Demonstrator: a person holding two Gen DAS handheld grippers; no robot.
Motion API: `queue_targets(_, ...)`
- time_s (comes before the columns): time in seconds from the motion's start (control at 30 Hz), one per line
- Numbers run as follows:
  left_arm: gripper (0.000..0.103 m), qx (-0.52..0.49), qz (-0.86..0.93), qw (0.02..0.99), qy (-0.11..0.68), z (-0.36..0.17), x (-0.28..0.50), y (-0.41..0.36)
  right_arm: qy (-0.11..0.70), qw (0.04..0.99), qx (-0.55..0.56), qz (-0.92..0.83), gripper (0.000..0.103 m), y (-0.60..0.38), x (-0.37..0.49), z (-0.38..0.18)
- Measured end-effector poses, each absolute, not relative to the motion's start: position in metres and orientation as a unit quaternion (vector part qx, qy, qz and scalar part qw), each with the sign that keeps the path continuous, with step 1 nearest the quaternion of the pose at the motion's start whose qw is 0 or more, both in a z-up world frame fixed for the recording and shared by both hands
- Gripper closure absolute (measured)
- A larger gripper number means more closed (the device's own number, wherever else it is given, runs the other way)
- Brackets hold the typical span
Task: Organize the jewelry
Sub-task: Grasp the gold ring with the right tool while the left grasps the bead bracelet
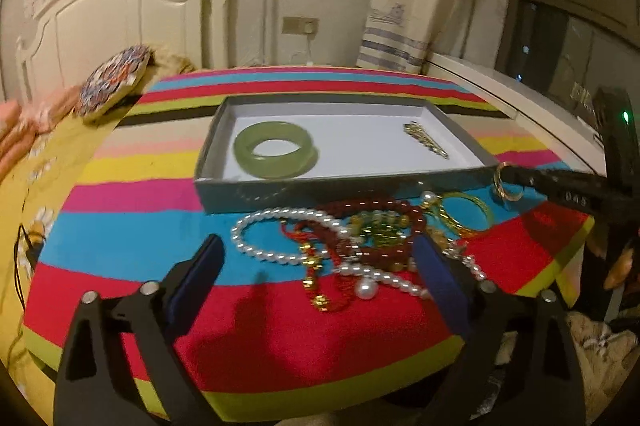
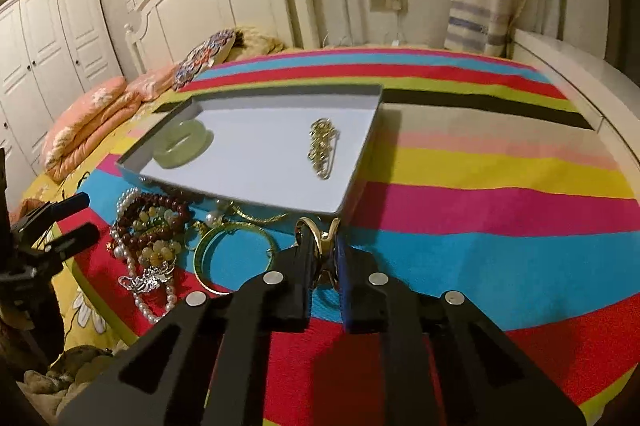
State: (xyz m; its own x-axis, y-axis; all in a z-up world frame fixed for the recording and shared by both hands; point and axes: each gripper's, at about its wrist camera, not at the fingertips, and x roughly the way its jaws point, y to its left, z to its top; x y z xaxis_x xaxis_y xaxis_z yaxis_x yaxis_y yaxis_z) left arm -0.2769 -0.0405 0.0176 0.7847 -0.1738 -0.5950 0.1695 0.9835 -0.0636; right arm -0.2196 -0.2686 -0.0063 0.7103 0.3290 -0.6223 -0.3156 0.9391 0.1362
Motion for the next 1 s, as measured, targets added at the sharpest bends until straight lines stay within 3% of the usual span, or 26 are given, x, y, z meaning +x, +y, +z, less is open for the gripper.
queue_targets(0.13, 0.015, 0.024, -0.105, 0.947, 0.302, 0.023, -0.279, -0.054, 0.327, 0.93, 0.006, 0.171, 0.09, -0.272, -0.223, -0.001)
queue_targets(0.3, 0.039, 0.1, -0.147, 0.939, 0.295, 0.023, -0.28, -0.08, 0.324, 0.93, 0.005, 0.174, 0.09, -0.271, -0.224, 0.0)
queue_targets(0.53, 0.049, 0.215, -0.187, 0.901, 0.326, 0.009, -0.27, -0.098, 0.326, 0.929, 0.016, 0.173, 0.09, -0.277, -0.224, 0.0)
queue_targets(0.7, 0.071, 0.262, -0.207, 0.876, 0.349, 0.0, -0.253, -0.103, 0.327, 0.929, 0.019, 0.172, 0.09, -0.279, -0.223, 0.0)
queue_targets(1.0, 0.078, 0.304, -0.223, 0.849, 0.37, -0.008, -0.237, -0.114, 0.326, 0.929, 0.018, 0.175, 0.09, -0.281, -0.221, -0.001)
